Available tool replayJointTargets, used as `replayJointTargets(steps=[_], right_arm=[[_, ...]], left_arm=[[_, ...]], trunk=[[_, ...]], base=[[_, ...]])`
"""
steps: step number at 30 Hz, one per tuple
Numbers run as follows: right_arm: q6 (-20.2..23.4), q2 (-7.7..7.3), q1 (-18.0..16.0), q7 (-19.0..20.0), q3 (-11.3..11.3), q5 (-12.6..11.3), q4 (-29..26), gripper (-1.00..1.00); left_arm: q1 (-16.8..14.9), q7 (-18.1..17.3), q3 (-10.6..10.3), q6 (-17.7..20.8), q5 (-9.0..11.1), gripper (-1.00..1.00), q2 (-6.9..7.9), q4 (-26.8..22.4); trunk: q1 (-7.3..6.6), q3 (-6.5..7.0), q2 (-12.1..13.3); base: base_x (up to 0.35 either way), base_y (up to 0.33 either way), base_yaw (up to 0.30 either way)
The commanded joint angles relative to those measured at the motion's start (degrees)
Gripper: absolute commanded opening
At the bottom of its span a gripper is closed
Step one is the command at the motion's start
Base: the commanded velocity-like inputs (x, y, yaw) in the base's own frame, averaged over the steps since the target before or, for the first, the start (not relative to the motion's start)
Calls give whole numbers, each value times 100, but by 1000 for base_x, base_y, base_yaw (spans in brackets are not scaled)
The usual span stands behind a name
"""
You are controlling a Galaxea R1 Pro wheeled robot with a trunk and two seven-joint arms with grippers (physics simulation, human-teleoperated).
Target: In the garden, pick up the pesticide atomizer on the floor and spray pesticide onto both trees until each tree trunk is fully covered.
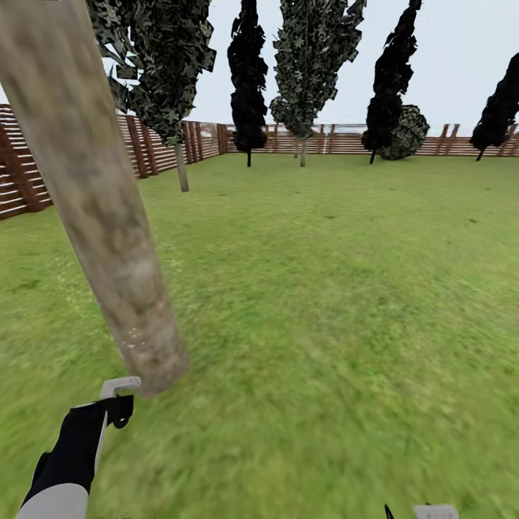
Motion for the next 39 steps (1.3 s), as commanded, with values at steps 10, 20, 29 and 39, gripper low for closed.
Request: replayJointTargets(steps=[10, 20, 29, 39], right_arm=[[0, 0, 0, 4, 0, 0, 0, 100], [0, 0, 4, 6, 0, 0, 0, 100], [0, -1, 4, 1, 0, 0, 0, 100], [-9, -8, 1, -2, -9, -6, -9, 100]], left_arm=[[0, 0, 0, 0, 0, -100, -8, 21], [0, 0, 0, 0, -1, -100, -5, 22], [-2, 0, 3, 2, -3, -100, 0, 25], [-5, 4, 0, 7, -4, -100, 6, 52]], trunk=[[0, 0, 0], [0, 0, 0], [0, 0, 0], [0, 0, 0]], base=[[98, -263, 98], [98, -263, 219], [115, -260, 276], [202, -154, 94]])
